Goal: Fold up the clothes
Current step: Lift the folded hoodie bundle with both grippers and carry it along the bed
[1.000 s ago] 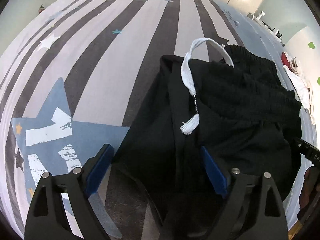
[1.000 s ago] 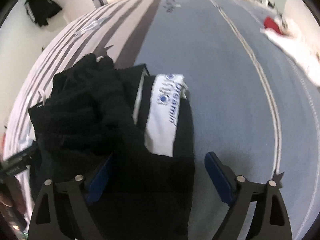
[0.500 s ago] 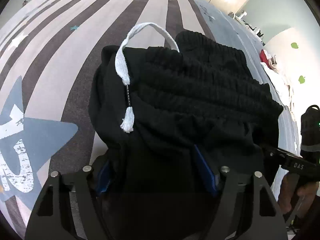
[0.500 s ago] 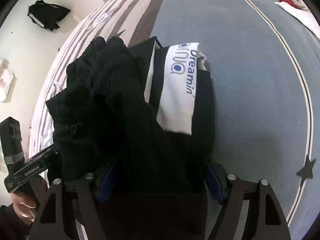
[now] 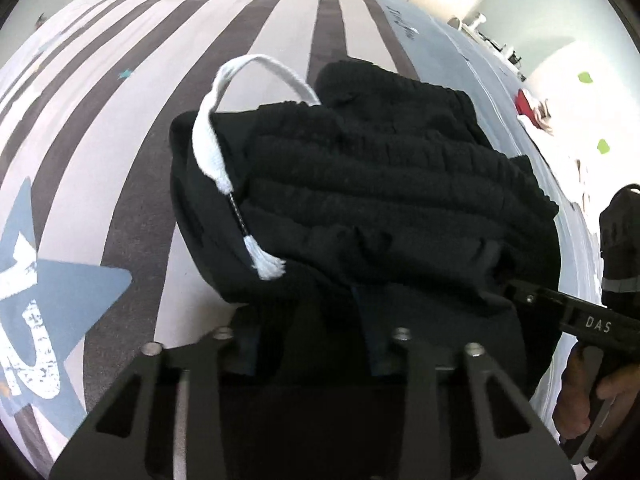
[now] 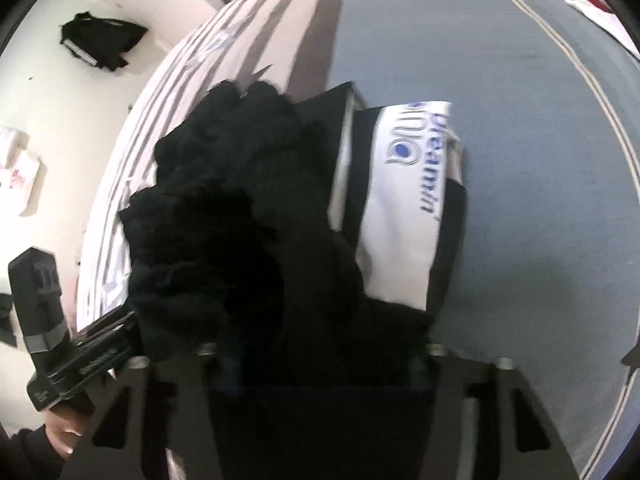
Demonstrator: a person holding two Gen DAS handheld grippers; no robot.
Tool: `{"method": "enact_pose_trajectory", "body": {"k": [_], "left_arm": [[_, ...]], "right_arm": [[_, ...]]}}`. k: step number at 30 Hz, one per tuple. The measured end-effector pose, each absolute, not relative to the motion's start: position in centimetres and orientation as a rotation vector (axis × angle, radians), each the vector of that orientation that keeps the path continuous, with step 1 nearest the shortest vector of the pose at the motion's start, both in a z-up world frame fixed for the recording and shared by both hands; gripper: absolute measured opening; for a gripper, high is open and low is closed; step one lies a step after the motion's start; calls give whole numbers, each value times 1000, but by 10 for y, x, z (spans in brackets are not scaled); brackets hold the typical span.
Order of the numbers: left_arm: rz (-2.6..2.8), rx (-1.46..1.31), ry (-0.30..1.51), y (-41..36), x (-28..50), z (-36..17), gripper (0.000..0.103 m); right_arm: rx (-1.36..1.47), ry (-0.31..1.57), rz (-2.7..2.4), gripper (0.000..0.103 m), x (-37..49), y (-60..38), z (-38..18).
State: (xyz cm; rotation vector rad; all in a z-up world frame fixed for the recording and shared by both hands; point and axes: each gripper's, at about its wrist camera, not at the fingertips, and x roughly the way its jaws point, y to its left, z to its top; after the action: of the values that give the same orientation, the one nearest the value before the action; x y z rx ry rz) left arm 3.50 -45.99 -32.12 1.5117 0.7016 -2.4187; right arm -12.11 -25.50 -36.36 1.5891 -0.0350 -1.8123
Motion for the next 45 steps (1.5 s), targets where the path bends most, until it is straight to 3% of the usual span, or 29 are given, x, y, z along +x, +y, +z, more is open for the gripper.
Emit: {"method": "enact_pose_trajectory", "body": {"k": [3, 6, 17, 26, 31, 37, 41, 45], "left_arm": [[-2426, 1495, 739, -462, 35, -317, 18], [-2432, 1438, 726, -465, 39, -301, 15], [-2564, 1193, 614, -536, 67, -202, 14], [-2526, 1190, 530, -749, 136, -199, 14], [-2481, 1208, 376, -886, 164, -201, 15], [-2393, 1233, 364, -1021, 184, -242, 15], [-2417, 1247, 410, -1052, 165, -260, 15], [-2460, 1230, 416, -1053, 153, -245, 15]], "right_arm": [[1565, -47, -1816, 21, -118, -256, -359], [1511, 8, -1852, 16, -111, -263, -345], [1291, -15, -1952, 15, -56, -343, -244], [1247, 10, -1983, 15, 35, -545, -236], [1243, -51, -1962, 15, 83, -699, -258], [1265, -37, -1930, 15, 107, -849, -287], [1275, 20, -1959, 15, 99, -899, -297], [1264, 40, -2009, 15, 82, -912, -291]]}}
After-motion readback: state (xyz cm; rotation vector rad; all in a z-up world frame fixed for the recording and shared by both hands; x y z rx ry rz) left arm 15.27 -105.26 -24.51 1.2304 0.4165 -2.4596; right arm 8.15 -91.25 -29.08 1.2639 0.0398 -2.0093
